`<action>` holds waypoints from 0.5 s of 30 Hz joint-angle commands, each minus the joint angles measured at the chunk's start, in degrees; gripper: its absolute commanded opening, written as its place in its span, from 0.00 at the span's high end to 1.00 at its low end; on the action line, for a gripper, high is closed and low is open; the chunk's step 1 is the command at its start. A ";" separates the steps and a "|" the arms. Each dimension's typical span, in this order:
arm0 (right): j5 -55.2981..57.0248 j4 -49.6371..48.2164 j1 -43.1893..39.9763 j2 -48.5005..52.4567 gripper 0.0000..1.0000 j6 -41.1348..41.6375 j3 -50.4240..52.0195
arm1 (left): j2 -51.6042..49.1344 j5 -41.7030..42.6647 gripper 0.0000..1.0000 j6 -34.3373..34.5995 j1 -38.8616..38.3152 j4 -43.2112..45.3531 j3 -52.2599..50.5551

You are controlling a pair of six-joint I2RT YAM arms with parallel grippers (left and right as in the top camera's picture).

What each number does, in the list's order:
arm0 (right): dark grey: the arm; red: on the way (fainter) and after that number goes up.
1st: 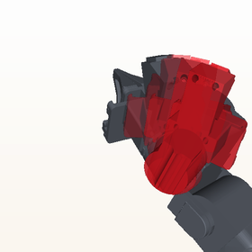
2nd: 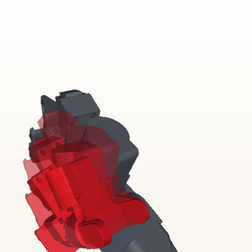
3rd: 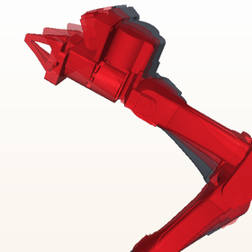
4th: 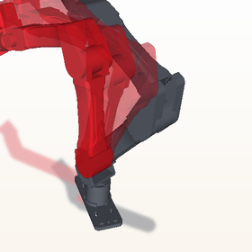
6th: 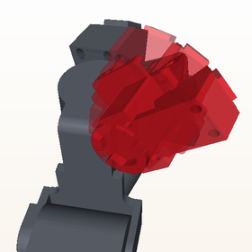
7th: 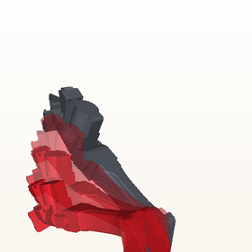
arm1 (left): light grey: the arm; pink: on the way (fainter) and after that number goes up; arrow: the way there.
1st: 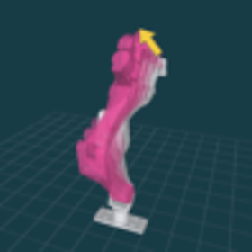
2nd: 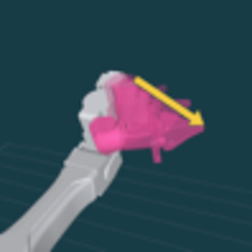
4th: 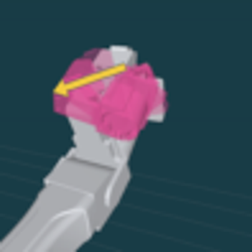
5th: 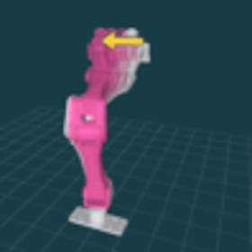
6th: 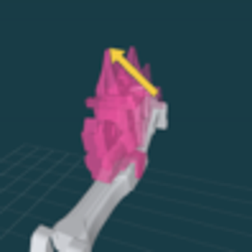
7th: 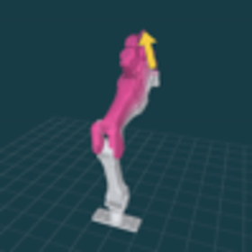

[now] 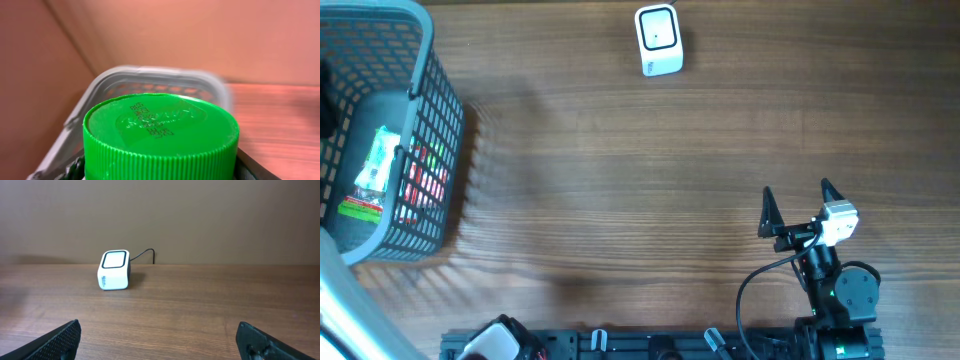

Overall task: Scan the item barcode
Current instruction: 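Lift jar out with left gripper and place it on table center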

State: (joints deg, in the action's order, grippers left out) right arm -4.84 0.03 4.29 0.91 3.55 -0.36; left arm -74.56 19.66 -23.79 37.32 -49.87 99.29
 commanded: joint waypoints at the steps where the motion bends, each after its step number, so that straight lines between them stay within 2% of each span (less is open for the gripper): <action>1: 0.57 -0.17 -0.24 -0.11 0.00 -0.52 0.07 | 4.00 2.19 0.40 3.85 -6.91 -3.21 0.92; 10: 0.57 -0.17 -0.24 -0.11 0.00 -0.55 0.07 | 4.39 2.19 0.39 17.38 -26.91 -18.93 0.13; 15: 0.57 -0.17 -0.24 -0.11 0.00 -0.50 0.07 | 1.53 1.40 0.39 25.18 -38.03 -20.28 -5.18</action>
State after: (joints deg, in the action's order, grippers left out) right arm -4.84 0.05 4.29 0.91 3.55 -0.36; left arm -71.00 20.80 -5.93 5.23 -70.43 97.58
